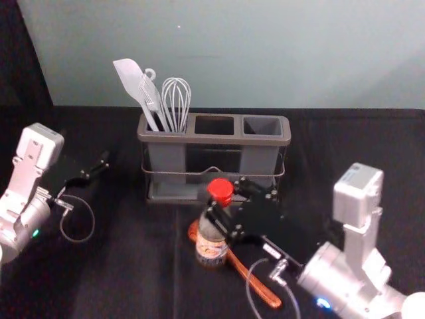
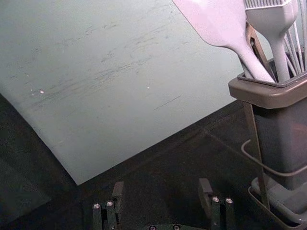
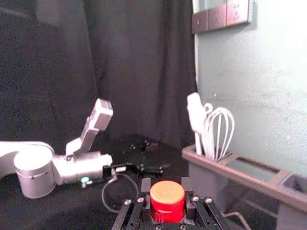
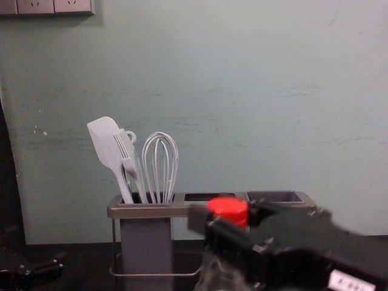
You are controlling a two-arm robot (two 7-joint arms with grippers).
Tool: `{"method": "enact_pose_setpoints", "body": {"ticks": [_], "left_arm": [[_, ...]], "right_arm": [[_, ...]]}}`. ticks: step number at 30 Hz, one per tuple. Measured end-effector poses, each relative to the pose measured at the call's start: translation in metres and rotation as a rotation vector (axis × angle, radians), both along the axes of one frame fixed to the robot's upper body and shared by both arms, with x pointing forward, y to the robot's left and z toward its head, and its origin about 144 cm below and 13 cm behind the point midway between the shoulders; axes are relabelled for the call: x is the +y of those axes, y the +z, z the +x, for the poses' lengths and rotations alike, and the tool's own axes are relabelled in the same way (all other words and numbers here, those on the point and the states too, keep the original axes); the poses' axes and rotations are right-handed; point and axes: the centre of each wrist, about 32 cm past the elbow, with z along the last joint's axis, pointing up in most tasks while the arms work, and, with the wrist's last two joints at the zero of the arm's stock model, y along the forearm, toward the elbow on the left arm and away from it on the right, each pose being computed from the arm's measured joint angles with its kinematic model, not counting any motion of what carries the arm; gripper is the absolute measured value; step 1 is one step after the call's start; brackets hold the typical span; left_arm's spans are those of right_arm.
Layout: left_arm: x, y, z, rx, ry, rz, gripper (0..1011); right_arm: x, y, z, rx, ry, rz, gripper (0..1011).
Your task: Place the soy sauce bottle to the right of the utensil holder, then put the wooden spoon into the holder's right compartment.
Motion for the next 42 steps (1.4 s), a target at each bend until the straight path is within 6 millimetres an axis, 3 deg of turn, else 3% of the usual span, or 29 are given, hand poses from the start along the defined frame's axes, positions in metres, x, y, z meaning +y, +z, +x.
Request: {"method": "enact_pose_setpoints", "body": {"ticks": [12, 24, 34, 42], "left_arm": [[0.000, 0.000, 0.000, 0.000, 0.000, 0.000, 1000], [0.000, 0.000, 0.000, 0.000, 0.000, 0.000, 1000], [0.000, 0.000, 0.000, 0.000, 0.000, 0.000, 1000], [0.000, 0.000, 0.000, 0.000, 0.000, 0.000, 1000]], "right_arm": [[-0.042, 0.021, 0.005, -0.042, -0.094, -0.022, 377], [-0.087, 0.021, 0.021, -0.021, -0.245, -0.070, 377], [-0.102, 0.006, 0.042, -0.045, -0.314, -0.087, 377], [-0.102, -0.002, 0.064, -0.056, -0.323, -0.083, 378]]}}
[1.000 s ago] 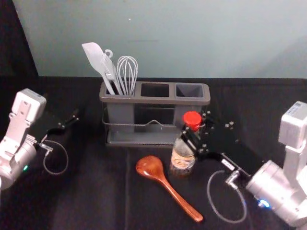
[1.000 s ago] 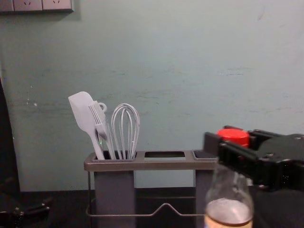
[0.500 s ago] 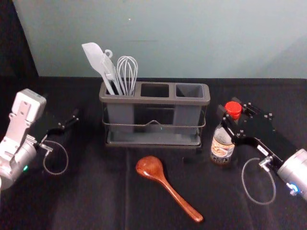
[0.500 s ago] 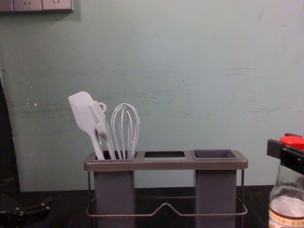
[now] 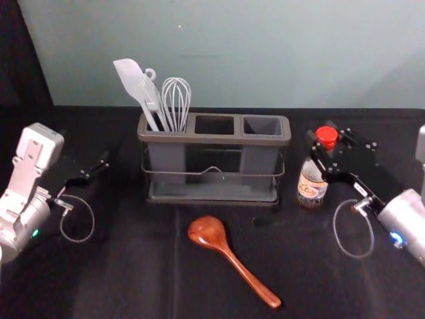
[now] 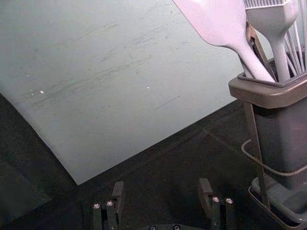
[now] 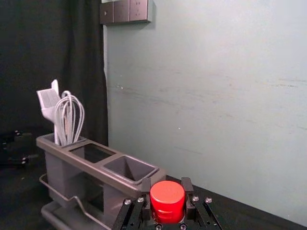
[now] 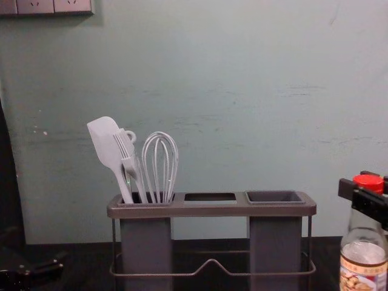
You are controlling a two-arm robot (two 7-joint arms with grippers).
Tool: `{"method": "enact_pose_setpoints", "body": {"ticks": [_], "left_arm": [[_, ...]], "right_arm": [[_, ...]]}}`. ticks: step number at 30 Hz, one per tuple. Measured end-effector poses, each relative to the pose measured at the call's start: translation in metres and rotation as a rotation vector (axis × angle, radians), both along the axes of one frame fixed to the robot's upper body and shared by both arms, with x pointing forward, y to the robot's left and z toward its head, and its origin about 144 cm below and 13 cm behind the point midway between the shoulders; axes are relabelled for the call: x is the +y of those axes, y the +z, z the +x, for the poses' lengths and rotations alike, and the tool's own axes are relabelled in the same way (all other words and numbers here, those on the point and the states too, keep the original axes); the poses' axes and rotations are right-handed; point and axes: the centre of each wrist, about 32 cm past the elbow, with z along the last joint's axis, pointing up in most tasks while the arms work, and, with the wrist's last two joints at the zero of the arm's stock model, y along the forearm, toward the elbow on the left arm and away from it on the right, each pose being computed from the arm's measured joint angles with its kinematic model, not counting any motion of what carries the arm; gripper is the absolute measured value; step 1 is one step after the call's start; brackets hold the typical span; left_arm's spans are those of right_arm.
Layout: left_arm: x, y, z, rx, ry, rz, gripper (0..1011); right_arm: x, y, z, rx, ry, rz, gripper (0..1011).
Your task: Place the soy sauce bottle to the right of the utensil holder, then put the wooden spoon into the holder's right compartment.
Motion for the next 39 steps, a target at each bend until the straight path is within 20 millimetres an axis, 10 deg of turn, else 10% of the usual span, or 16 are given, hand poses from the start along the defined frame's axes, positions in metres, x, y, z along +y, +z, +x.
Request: {"method": "enact_pose_setpoints", "body": {"ticks": [39], "left_arm": [[0.000, 0.000, 0.000, 0.000, 0.000, 0.000, 1000]], "right_arm": [[0.005, -0.036, 0.034, -0.008, -0.015, 0.113, 377]]}}
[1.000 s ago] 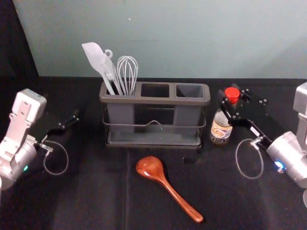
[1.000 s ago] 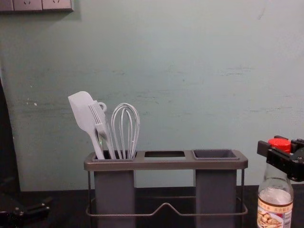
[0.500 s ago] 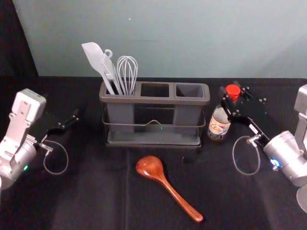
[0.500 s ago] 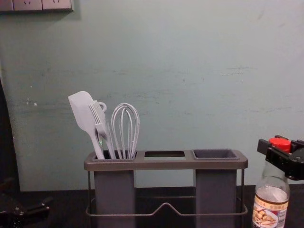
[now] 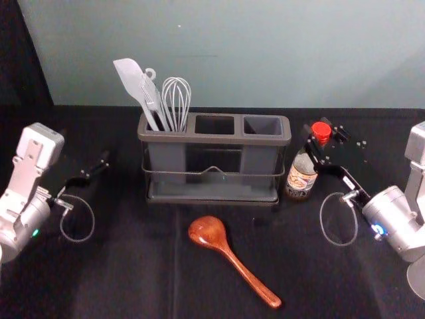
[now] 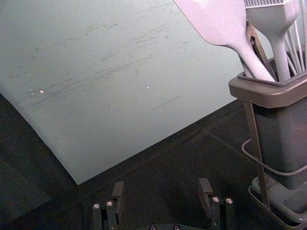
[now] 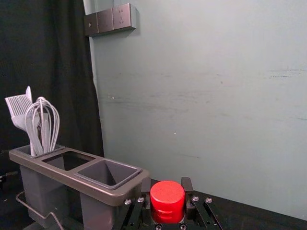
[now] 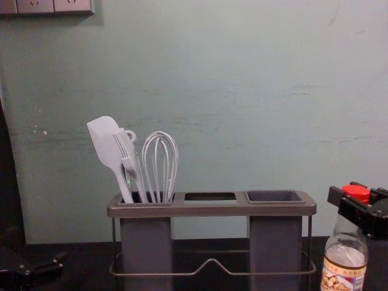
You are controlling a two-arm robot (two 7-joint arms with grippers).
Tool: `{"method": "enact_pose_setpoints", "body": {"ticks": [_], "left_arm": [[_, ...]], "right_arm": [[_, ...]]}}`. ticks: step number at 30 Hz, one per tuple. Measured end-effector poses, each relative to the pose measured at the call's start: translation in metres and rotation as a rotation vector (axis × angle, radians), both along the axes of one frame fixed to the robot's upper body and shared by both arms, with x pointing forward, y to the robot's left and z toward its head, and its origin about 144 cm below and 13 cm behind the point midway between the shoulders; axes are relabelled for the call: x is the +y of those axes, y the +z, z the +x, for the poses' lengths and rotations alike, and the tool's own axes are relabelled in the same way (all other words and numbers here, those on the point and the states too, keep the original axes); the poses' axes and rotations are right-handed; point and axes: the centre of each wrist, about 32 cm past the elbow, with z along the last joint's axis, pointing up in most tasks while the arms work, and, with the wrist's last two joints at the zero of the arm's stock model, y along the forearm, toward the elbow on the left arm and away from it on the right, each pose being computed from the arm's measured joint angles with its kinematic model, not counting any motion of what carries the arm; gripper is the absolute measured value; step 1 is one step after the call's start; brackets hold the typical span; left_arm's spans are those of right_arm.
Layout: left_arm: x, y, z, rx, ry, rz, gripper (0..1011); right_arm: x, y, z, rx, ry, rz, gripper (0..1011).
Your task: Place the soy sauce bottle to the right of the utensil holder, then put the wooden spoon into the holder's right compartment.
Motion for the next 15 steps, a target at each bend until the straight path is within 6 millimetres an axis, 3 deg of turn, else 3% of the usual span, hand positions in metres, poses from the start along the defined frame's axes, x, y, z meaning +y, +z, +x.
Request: {"method": "enact_pose_setpoints", "body": {"ticks": [7, 15], "left_arm": [[0.0000, 0.0000, 0.0000, 0.000, 0.000, 0.000, 1000], [0.0000, 0.0000, 0.0000, 0.000, 0.000, 0.000, 1000]], "right_arm": [[-0.0001, -0.0019, 0.0001, 0.003, -0.003, 0.000, 381], [-0.0003, 0.0060, -0.0032, -0.021, -0.009, 0.012, 634]]}}
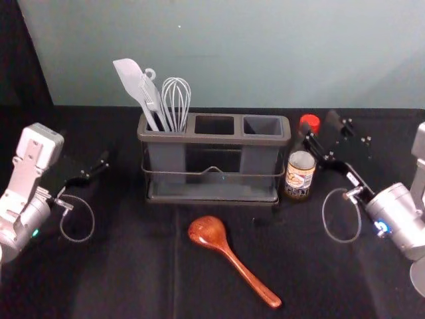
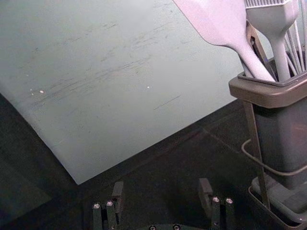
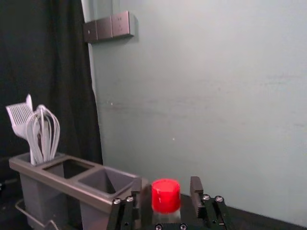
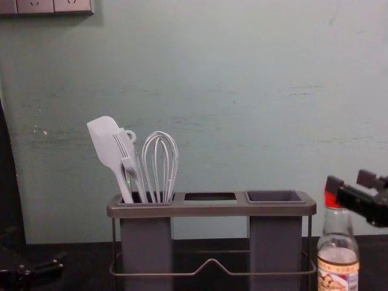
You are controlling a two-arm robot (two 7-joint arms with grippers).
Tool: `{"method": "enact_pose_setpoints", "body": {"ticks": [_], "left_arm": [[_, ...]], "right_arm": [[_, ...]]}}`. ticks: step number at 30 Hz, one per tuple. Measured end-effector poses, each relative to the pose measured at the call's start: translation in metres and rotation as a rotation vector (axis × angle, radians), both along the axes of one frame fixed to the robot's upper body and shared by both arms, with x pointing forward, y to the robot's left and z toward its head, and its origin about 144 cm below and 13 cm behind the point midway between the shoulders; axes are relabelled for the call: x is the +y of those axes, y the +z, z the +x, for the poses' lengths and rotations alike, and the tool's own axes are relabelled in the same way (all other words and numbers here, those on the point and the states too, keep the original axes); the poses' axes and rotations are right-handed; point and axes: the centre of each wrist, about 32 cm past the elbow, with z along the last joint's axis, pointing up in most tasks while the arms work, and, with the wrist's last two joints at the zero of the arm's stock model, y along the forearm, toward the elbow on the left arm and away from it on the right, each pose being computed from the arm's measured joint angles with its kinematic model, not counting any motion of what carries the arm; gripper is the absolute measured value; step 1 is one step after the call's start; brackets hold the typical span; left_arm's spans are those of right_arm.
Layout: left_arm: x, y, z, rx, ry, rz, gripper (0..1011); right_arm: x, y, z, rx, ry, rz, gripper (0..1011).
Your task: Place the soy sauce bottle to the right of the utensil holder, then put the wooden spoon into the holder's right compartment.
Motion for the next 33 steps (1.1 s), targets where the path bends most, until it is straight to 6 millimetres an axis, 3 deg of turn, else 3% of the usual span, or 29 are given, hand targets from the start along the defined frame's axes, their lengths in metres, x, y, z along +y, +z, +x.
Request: {"method": "enact_pose_setpoints", "body": {"ticks": [8, 14, 21, 33], "left_arm": [[0.000, 0.000, 0.000, 0.000, 0.000, 0.000, 1000], [0.000, 0.000, 0.000, 0.000, 0.000, 0.000, 1000], [0.000, 0.000, 0.000, 0.000, 0.000, 0.000, 1000], [0.000, 0.000, 0.000, 0.000, 0.000, 0.000, 1000]], "right_arm": [[0.001, 0.026, -0.015, -0.052, 0.005, 0.002, 879], [0.009, 0.045, -0.027, -0.036, 0.035, -0.028, 1003], [0.036, 0.051, -0.039, 0.040, 0.125, -0.093, 1003], [0.083, 0.027, -0.043, 0.162, 0.191, -0.158, 1003]]}}
